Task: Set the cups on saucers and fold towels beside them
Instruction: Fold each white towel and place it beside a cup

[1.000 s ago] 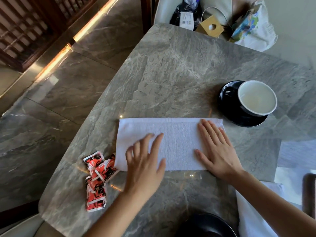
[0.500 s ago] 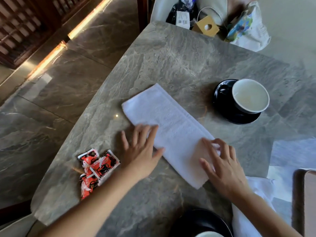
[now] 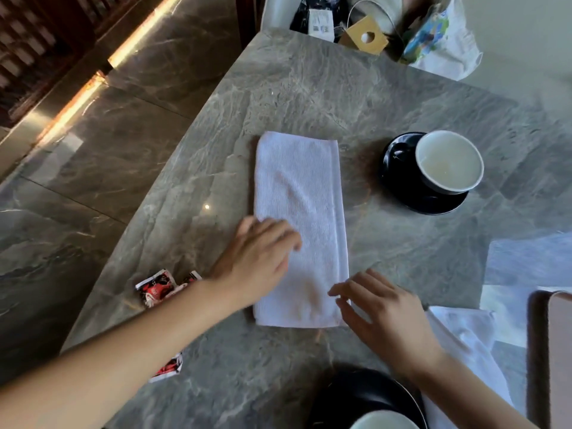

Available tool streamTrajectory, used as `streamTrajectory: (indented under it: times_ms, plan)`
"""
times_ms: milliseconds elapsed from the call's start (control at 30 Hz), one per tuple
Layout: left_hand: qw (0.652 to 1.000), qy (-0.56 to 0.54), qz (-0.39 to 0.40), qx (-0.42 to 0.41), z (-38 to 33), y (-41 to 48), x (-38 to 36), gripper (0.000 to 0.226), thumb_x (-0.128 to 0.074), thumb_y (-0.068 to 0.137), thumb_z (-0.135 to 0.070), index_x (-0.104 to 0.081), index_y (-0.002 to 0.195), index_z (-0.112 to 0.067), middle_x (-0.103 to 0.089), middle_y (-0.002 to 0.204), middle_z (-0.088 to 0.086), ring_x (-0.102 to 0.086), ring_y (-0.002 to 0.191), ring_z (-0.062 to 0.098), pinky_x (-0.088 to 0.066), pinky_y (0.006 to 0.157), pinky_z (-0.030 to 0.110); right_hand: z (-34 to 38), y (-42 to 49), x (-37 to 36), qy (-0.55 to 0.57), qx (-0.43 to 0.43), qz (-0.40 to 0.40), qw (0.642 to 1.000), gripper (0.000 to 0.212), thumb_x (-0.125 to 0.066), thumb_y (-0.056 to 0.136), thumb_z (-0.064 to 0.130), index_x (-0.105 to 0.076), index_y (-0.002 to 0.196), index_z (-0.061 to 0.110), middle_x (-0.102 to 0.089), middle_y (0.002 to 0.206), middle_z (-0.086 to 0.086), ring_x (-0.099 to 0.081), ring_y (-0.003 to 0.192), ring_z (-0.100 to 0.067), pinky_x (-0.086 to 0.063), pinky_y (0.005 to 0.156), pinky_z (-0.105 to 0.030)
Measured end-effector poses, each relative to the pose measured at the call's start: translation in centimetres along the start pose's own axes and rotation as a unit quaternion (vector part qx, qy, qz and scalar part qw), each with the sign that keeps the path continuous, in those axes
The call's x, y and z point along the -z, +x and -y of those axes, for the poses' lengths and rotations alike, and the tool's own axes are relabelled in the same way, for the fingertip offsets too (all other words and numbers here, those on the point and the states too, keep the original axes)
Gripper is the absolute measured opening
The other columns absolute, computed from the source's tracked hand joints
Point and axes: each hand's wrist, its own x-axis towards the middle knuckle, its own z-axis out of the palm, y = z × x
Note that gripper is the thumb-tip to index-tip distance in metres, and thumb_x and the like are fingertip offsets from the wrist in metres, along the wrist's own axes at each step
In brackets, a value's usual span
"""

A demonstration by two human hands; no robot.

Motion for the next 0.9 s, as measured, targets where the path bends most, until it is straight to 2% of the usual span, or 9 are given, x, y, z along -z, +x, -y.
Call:
streamTrajectory:
  times_ms: [33,100,167,233,367,567,767,833,900]
  plan:
    - [0.999,-0.005,0.012,-0.039,-0.5,-1.4,-0.2,0.012,-0.057,0.078,-0.017,-0.058,0.088,-0.023,-0.06,0.091,-0.006,-0.058,0.087,0.018,-0.033,0.081,0.033,-0.7,-0.4,-0.1,-0.009,0.035,0.015,0.999,0.014,-0.054,0.088,0.031,-0.067,0.088,0.03,-0.064,0.082,0.014,-0.062,0.075,-0.012,-0.051,0.054,-0.026]
    - [0.995,0.0,0.066,-0.08,-0.9,-4.0,-0.8,0.006,-0.058,0.079,-0.029,-0.057,0.083,-0.025,-0.057,0.083,-0.009,-0.055,0.078,0.014,-0.035,0.076,0.031,-2.0,-1.3,-0.3,-0.026,0.084,0.068,0.994,0.015,-0.054,0.09,0.034,-0.067,0.086,0.027,-0.065,0.086,0.012,-0.063,0.078,-0.015,-0.052,0.059,-0.028]
    - [0.99,-0.002,0.114,-0.081,-0.6,-5.9,-1.3,0.014,-0.061,0.076,-0.038,-0.056,0.083,-0.028,-0.057,0.084,-0.012,-0.055,0.079,0.011,-0.034,0.078,0.028,-2.9,-1.9,-0.5,-0.033,0.101,0.095,0.99,0.016,-0.055,0.09,0.036,-0.068,0.088,0.027,-0.066,0.091,0.01,-0.065,0.081,-0.017,-0.053,0.062,-0.029]
    - [0.989,-0.007,0.13,-0.073,0.1,-7.0,-1.4,0.02,-0.063,0.073,-0.043,-0.056,0.085,-0.029,-0.056,0.087,-0.013,-0.054,0.083,0.009,-0.033,0.08,0.026,-3.2,-2.1,-0.5,-0.032,0.108,0.104,0.988,0.015,-0.058,0.088,0.036,-0.069,0.093,0.027,-0.067,0.095,0.009,-0.066,0.086,-0.017,-0.054,0.064,-0.029]
    - [0.989,0.011,0.122,-0.081,1.6,-8.2,-1.5,0.014,-0.057,0.08,-0.036,-0.055,0.092,-0.03,-0.056,0.095,-0.013,-0.053,0.093,0.009,-0.035,0.081,0.028,-3.6,-2.0,-0.6,-0.025,0.126,0.114,0.985,0.017,-0.058,0.088,0.03,-0.07,0.099,0.024,-0.068,0.1,0.006,-0.067,0.091,-0.019,-0.056,0.069,-0.031]
    - [0.99,-0.001,0.084,-0.112,2.6,-8.1,-1.9,0.009,-0.056,0.086,-0.027,-0.06,0.094,-0.027,-0.061,0.098,-0.011,-0.056,0.095,0.01,-0.038,0.081,0.027,-4.6,-1.6,-1.3,-0.011,0.139,0.099,0.985,0.013,-0.069,0.084,0.017,-0.07,0.097,0.018,-0.068,0.096,0.002,-0.067,0.086,-0.022,-0.056,0.062,-0.031]
    - [0.994,-0.037,0.024,-0.096,2.2,-7.8,-1.9,0.008,-0.056,0.086,-0.019,-0.064,0.086,-0.021,-0.064,0.089,-0.009,-0.059,0.087,0.012,-0.042,0.078,0.028,-5.8,-2.2,-2.3,0.012,0.169,0.058,0.984,0.023,-0.062,0.092,0.019,-0.055,0.114,0.022,-0.068,0.097,0.003,-0.065,0.089,-0.022,-0.055,0.064,-0.033]
    - [0.996,-0.059,0.005,-0.066,1.7,-7.6,-1.9,0.009,-0.055,0.086,-0.017,-0.063,0.084,-0.019,-0.064,0.083,-0.009,-0.061,0.082,0.013,-0.043,0.077,0.03,-5.7,-2.2,-2.7,0.008,0.169,0.033,0.985,0.025,-0.063,0.09,0.018,-0.052,0.111,0.022,-0.067,0.094,0.003,-0.064,0.088,-0.021,-0.053,0.066,-0.032]
    - [0.996,-0.085,-0.013,-0.038,1.5,-7.5,-1.8,0.008,-0.053,0.083,-0.014,-0.058,0.086,-0.018,-0.063,0.079,-0.007,-0.061,0.074,0.015,-0.043,0.076,0.031,-5.6,-2.1,-2.8,0.003,0.186,0.008,0.982,0.025,-0.066,0.087,0.015,-0.05,0.106,0.021,-0.065,0.094,0.003,-0.062,0.091,-0.02,-0.05,0.074,-0.027]
